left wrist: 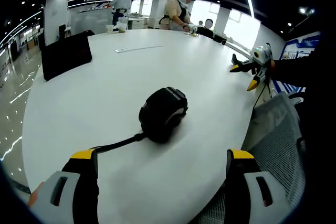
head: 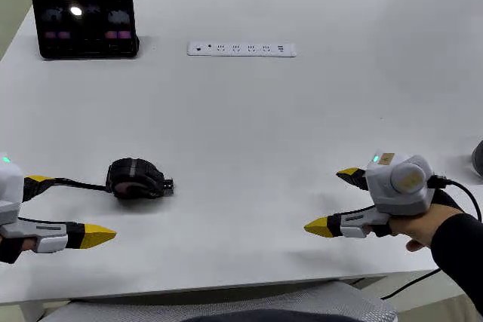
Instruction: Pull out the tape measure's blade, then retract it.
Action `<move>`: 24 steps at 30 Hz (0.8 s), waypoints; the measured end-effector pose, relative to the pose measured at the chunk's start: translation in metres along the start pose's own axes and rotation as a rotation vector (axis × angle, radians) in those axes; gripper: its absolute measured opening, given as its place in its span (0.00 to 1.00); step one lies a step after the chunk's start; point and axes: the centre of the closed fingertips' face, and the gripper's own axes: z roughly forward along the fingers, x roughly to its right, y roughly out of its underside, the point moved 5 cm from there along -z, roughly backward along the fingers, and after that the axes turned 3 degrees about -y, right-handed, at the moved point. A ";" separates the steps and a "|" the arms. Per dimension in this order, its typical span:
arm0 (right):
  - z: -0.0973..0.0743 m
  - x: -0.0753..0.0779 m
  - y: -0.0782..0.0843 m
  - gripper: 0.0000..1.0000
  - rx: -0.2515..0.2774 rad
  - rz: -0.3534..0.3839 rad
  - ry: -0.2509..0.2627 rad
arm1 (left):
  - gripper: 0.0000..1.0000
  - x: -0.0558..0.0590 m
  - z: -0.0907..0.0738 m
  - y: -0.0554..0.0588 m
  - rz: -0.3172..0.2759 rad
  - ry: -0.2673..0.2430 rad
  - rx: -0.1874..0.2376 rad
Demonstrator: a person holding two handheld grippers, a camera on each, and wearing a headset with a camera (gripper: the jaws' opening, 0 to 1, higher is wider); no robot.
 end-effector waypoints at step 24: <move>-0.056 0.019 0.031 0.99 -0.004 0.052 0.056 | 0.99 -0.014 -0.027 0.003 0.015 -0.006 -0.026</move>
